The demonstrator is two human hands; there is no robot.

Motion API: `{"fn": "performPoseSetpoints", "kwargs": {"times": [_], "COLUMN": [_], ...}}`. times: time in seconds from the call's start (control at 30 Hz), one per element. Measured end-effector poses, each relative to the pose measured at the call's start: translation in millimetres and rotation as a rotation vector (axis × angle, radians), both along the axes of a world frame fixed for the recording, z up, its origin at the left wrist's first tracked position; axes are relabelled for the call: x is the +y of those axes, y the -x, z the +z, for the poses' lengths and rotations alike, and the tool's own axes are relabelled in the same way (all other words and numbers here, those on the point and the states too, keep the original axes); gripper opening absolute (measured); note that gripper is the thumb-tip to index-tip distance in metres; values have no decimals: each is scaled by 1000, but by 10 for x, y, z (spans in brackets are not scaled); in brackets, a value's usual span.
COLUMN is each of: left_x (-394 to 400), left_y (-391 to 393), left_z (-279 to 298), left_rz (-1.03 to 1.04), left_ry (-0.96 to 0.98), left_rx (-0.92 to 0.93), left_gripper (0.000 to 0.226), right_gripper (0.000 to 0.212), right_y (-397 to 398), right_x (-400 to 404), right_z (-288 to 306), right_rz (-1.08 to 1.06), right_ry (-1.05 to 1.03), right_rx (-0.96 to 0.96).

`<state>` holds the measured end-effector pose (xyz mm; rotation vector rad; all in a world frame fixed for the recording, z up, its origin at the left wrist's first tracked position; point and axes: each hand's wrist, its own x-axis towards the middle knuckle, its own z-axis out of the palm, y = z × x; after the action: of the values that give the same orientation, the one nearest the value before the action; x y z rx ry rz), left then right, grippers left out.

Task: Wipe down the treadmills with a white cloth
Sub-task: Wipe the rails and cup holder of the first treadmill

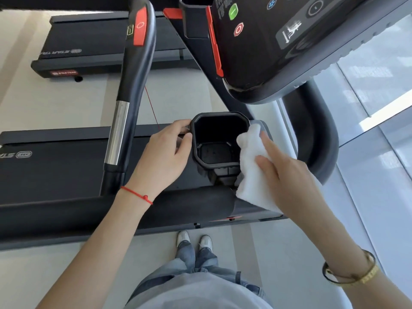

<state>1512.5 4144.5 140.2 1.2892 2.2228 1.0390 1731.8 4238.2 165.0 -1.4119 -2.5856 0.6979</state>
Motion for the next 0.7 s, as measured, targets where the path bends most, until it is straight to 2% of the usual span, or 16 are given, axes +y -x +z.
{"fn": "performPoseSetpoints", "kwargs": {"times": [0.03,0.1,0.2,0.3,0.53,0.6,0.7], "left_x": [10,24,36,49,26,29,27], "left_y": [4,20,35,24,13,1,-7], "left_z": [3,-1,-20,-41,-71,-66,-61], "left_rz": [-8,-23,-43,-41,-27,-24,-12], "left_ry": [1,-1,-3,-12,-46,-56,-42], "left_rx": [2,-2,-5,-16,-94,-99,-100], "left_gripper": [34,34,36,38,42,41,38], "right_gripper": [36,24,36,47,40,40,29], "right_y": [55,179,349,504,235,243,423], "right_x": [76,242,495,700,502,474,521], "right_z": [-6,17,88,157,121,104,81], "right_rz": [22,-5,-92,-146,-53,-32,42], "right_ry": [61,218,364,483,379,301,158], "right_rx": [-70,-65,37,41,-1,5,-54]}}
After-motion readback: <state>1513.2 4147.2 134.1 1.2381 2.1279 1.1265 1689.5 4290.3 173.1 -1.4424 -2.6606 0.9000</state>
